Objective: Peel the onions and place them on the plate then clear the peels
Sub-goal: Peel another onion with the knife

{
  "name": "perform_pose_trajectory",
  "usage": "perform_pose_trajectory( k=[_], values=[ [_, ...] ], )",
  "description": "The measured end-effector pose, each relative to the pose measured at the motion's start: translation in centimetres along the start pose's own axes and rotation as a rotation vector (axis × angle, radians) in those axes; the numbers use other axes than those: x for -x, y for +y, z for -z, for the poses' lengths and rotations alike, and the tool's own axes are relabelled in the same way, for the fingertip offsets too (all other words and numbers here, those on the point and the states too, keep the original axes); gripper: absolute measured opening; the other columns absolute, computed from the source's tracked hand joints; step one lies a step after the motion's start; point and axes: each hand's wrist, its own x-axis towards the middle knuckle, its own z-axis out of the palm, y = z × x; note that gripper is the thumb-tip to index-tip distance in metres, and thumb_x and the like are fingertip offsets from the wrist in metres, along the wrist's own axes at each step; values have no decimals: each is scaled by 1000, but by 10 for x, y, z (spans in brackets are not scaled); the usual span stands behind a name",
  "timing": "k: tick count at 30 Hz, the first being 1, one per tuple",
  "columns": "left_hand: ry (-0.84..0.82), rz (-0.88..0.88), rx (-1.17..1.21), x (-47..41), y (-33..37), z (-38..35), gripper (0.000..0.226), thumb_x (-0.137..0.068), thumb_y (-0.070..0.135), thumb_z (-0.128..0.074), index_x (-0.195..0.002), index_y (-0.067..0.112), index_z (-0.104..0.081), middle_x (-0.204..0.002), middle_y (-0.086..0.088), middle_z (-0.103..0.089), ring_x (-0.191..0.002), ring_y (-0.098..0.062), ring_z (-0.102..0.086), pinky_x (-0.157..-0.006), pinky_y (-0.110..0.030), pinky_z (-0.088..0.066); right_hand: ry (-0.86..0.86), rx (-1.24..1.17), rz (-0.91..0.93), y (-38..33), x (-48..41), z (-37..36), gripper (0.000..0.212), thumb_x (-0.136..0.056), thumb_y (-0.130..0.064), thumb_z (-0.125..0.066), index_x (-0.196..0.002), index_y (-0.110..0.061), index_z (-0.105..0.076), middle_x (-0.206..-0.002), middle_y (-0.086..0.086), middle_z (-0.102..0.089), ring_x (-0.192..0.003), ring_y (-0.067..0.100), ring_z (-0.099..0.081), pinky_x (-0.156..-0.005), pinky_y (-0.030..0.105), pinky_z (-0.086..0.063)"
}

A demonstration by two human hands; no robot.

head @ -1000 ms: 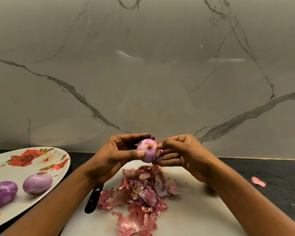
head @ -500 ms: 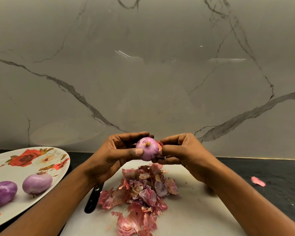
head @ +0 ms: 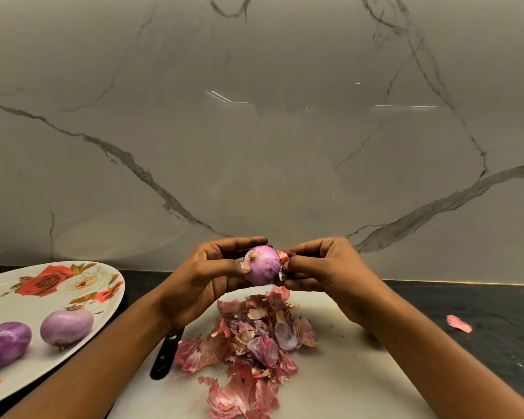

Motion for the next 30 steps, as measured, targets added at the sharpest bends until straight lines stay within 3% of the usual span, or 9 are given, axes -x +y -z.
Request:
perform_pose_trajectory(
  k=[9, 12, 17, 21, 26, 30],
  values=[
    [109, 20, -195, 3, 0, -8, 67, -71, 1, -92, -132, 13, -68, -122, -4, -76, -117, -32, -73, -95, -38, -62, 20, -37, -25, 2, 0, -2, 7, -91, 5, -74, -92, 1, -80, -91, 21, -79, -82, 32, -80, -74, 33, -67],
    [107, 1, -145, 3, 1, -7, 61, -75, 17, -92, -132, 11, -69, -127, -12, -73, -117, -35, -72, -96, -42, -62, 18, -63, -25, 0, -1, -2, 7, -92, 4, -72, -93, 2, -78, -90, 20, -79, -80, 29, -79, -72, 30, -66],
    [91, -1, -103, 3, 1, -6, 47, -91, 33, -75, -129, 5, -71, -127, -26, -70, -111, -39, -69, -95, -42, -62, 17, -91, -35, -3, -1, 3, 6, -93, 3, -72, -96, 6, -76, -92, 22, -79, -81, 32, -79, -71, 29, -66],
    [120, -1, 13, 1, 5, -3, 44, -90, 31, -71, -125, 4, -75, -123, -27, -71, -102, -31, -71, -88, -34, -65, -8, -81, -42, -3, 0, 5, 6, -92, 0, -73, -91, 2, -78, -93, 23, -79, -80, 31, -78, -74, 31, -67],
    [66, -1, 99, 2, 4, -2, 43, -91, 20, -69, -129, 0, -71, -131, -35, -65, -111, -41, -70, -97, -43, -62, -112, 89, -18, -3, 2, 3, 13, -94, 2, -72, -97, -7, -81, -95, 19, -80, -83, 31, -79, -79, 38, -67],
    [49, -19, 119, 2, 5, 1, 59, -80, 19, -77, -136, 3, -66, -137, -33, -63, -119, -45, -66, -101, -46, -59, -170, 171, 0, -5, 4, 3, 19, -92, 0, -75, -103, -14, -82, -99, 10, -82, -94, 27, -79, -86, 38, -66]
  ],
)
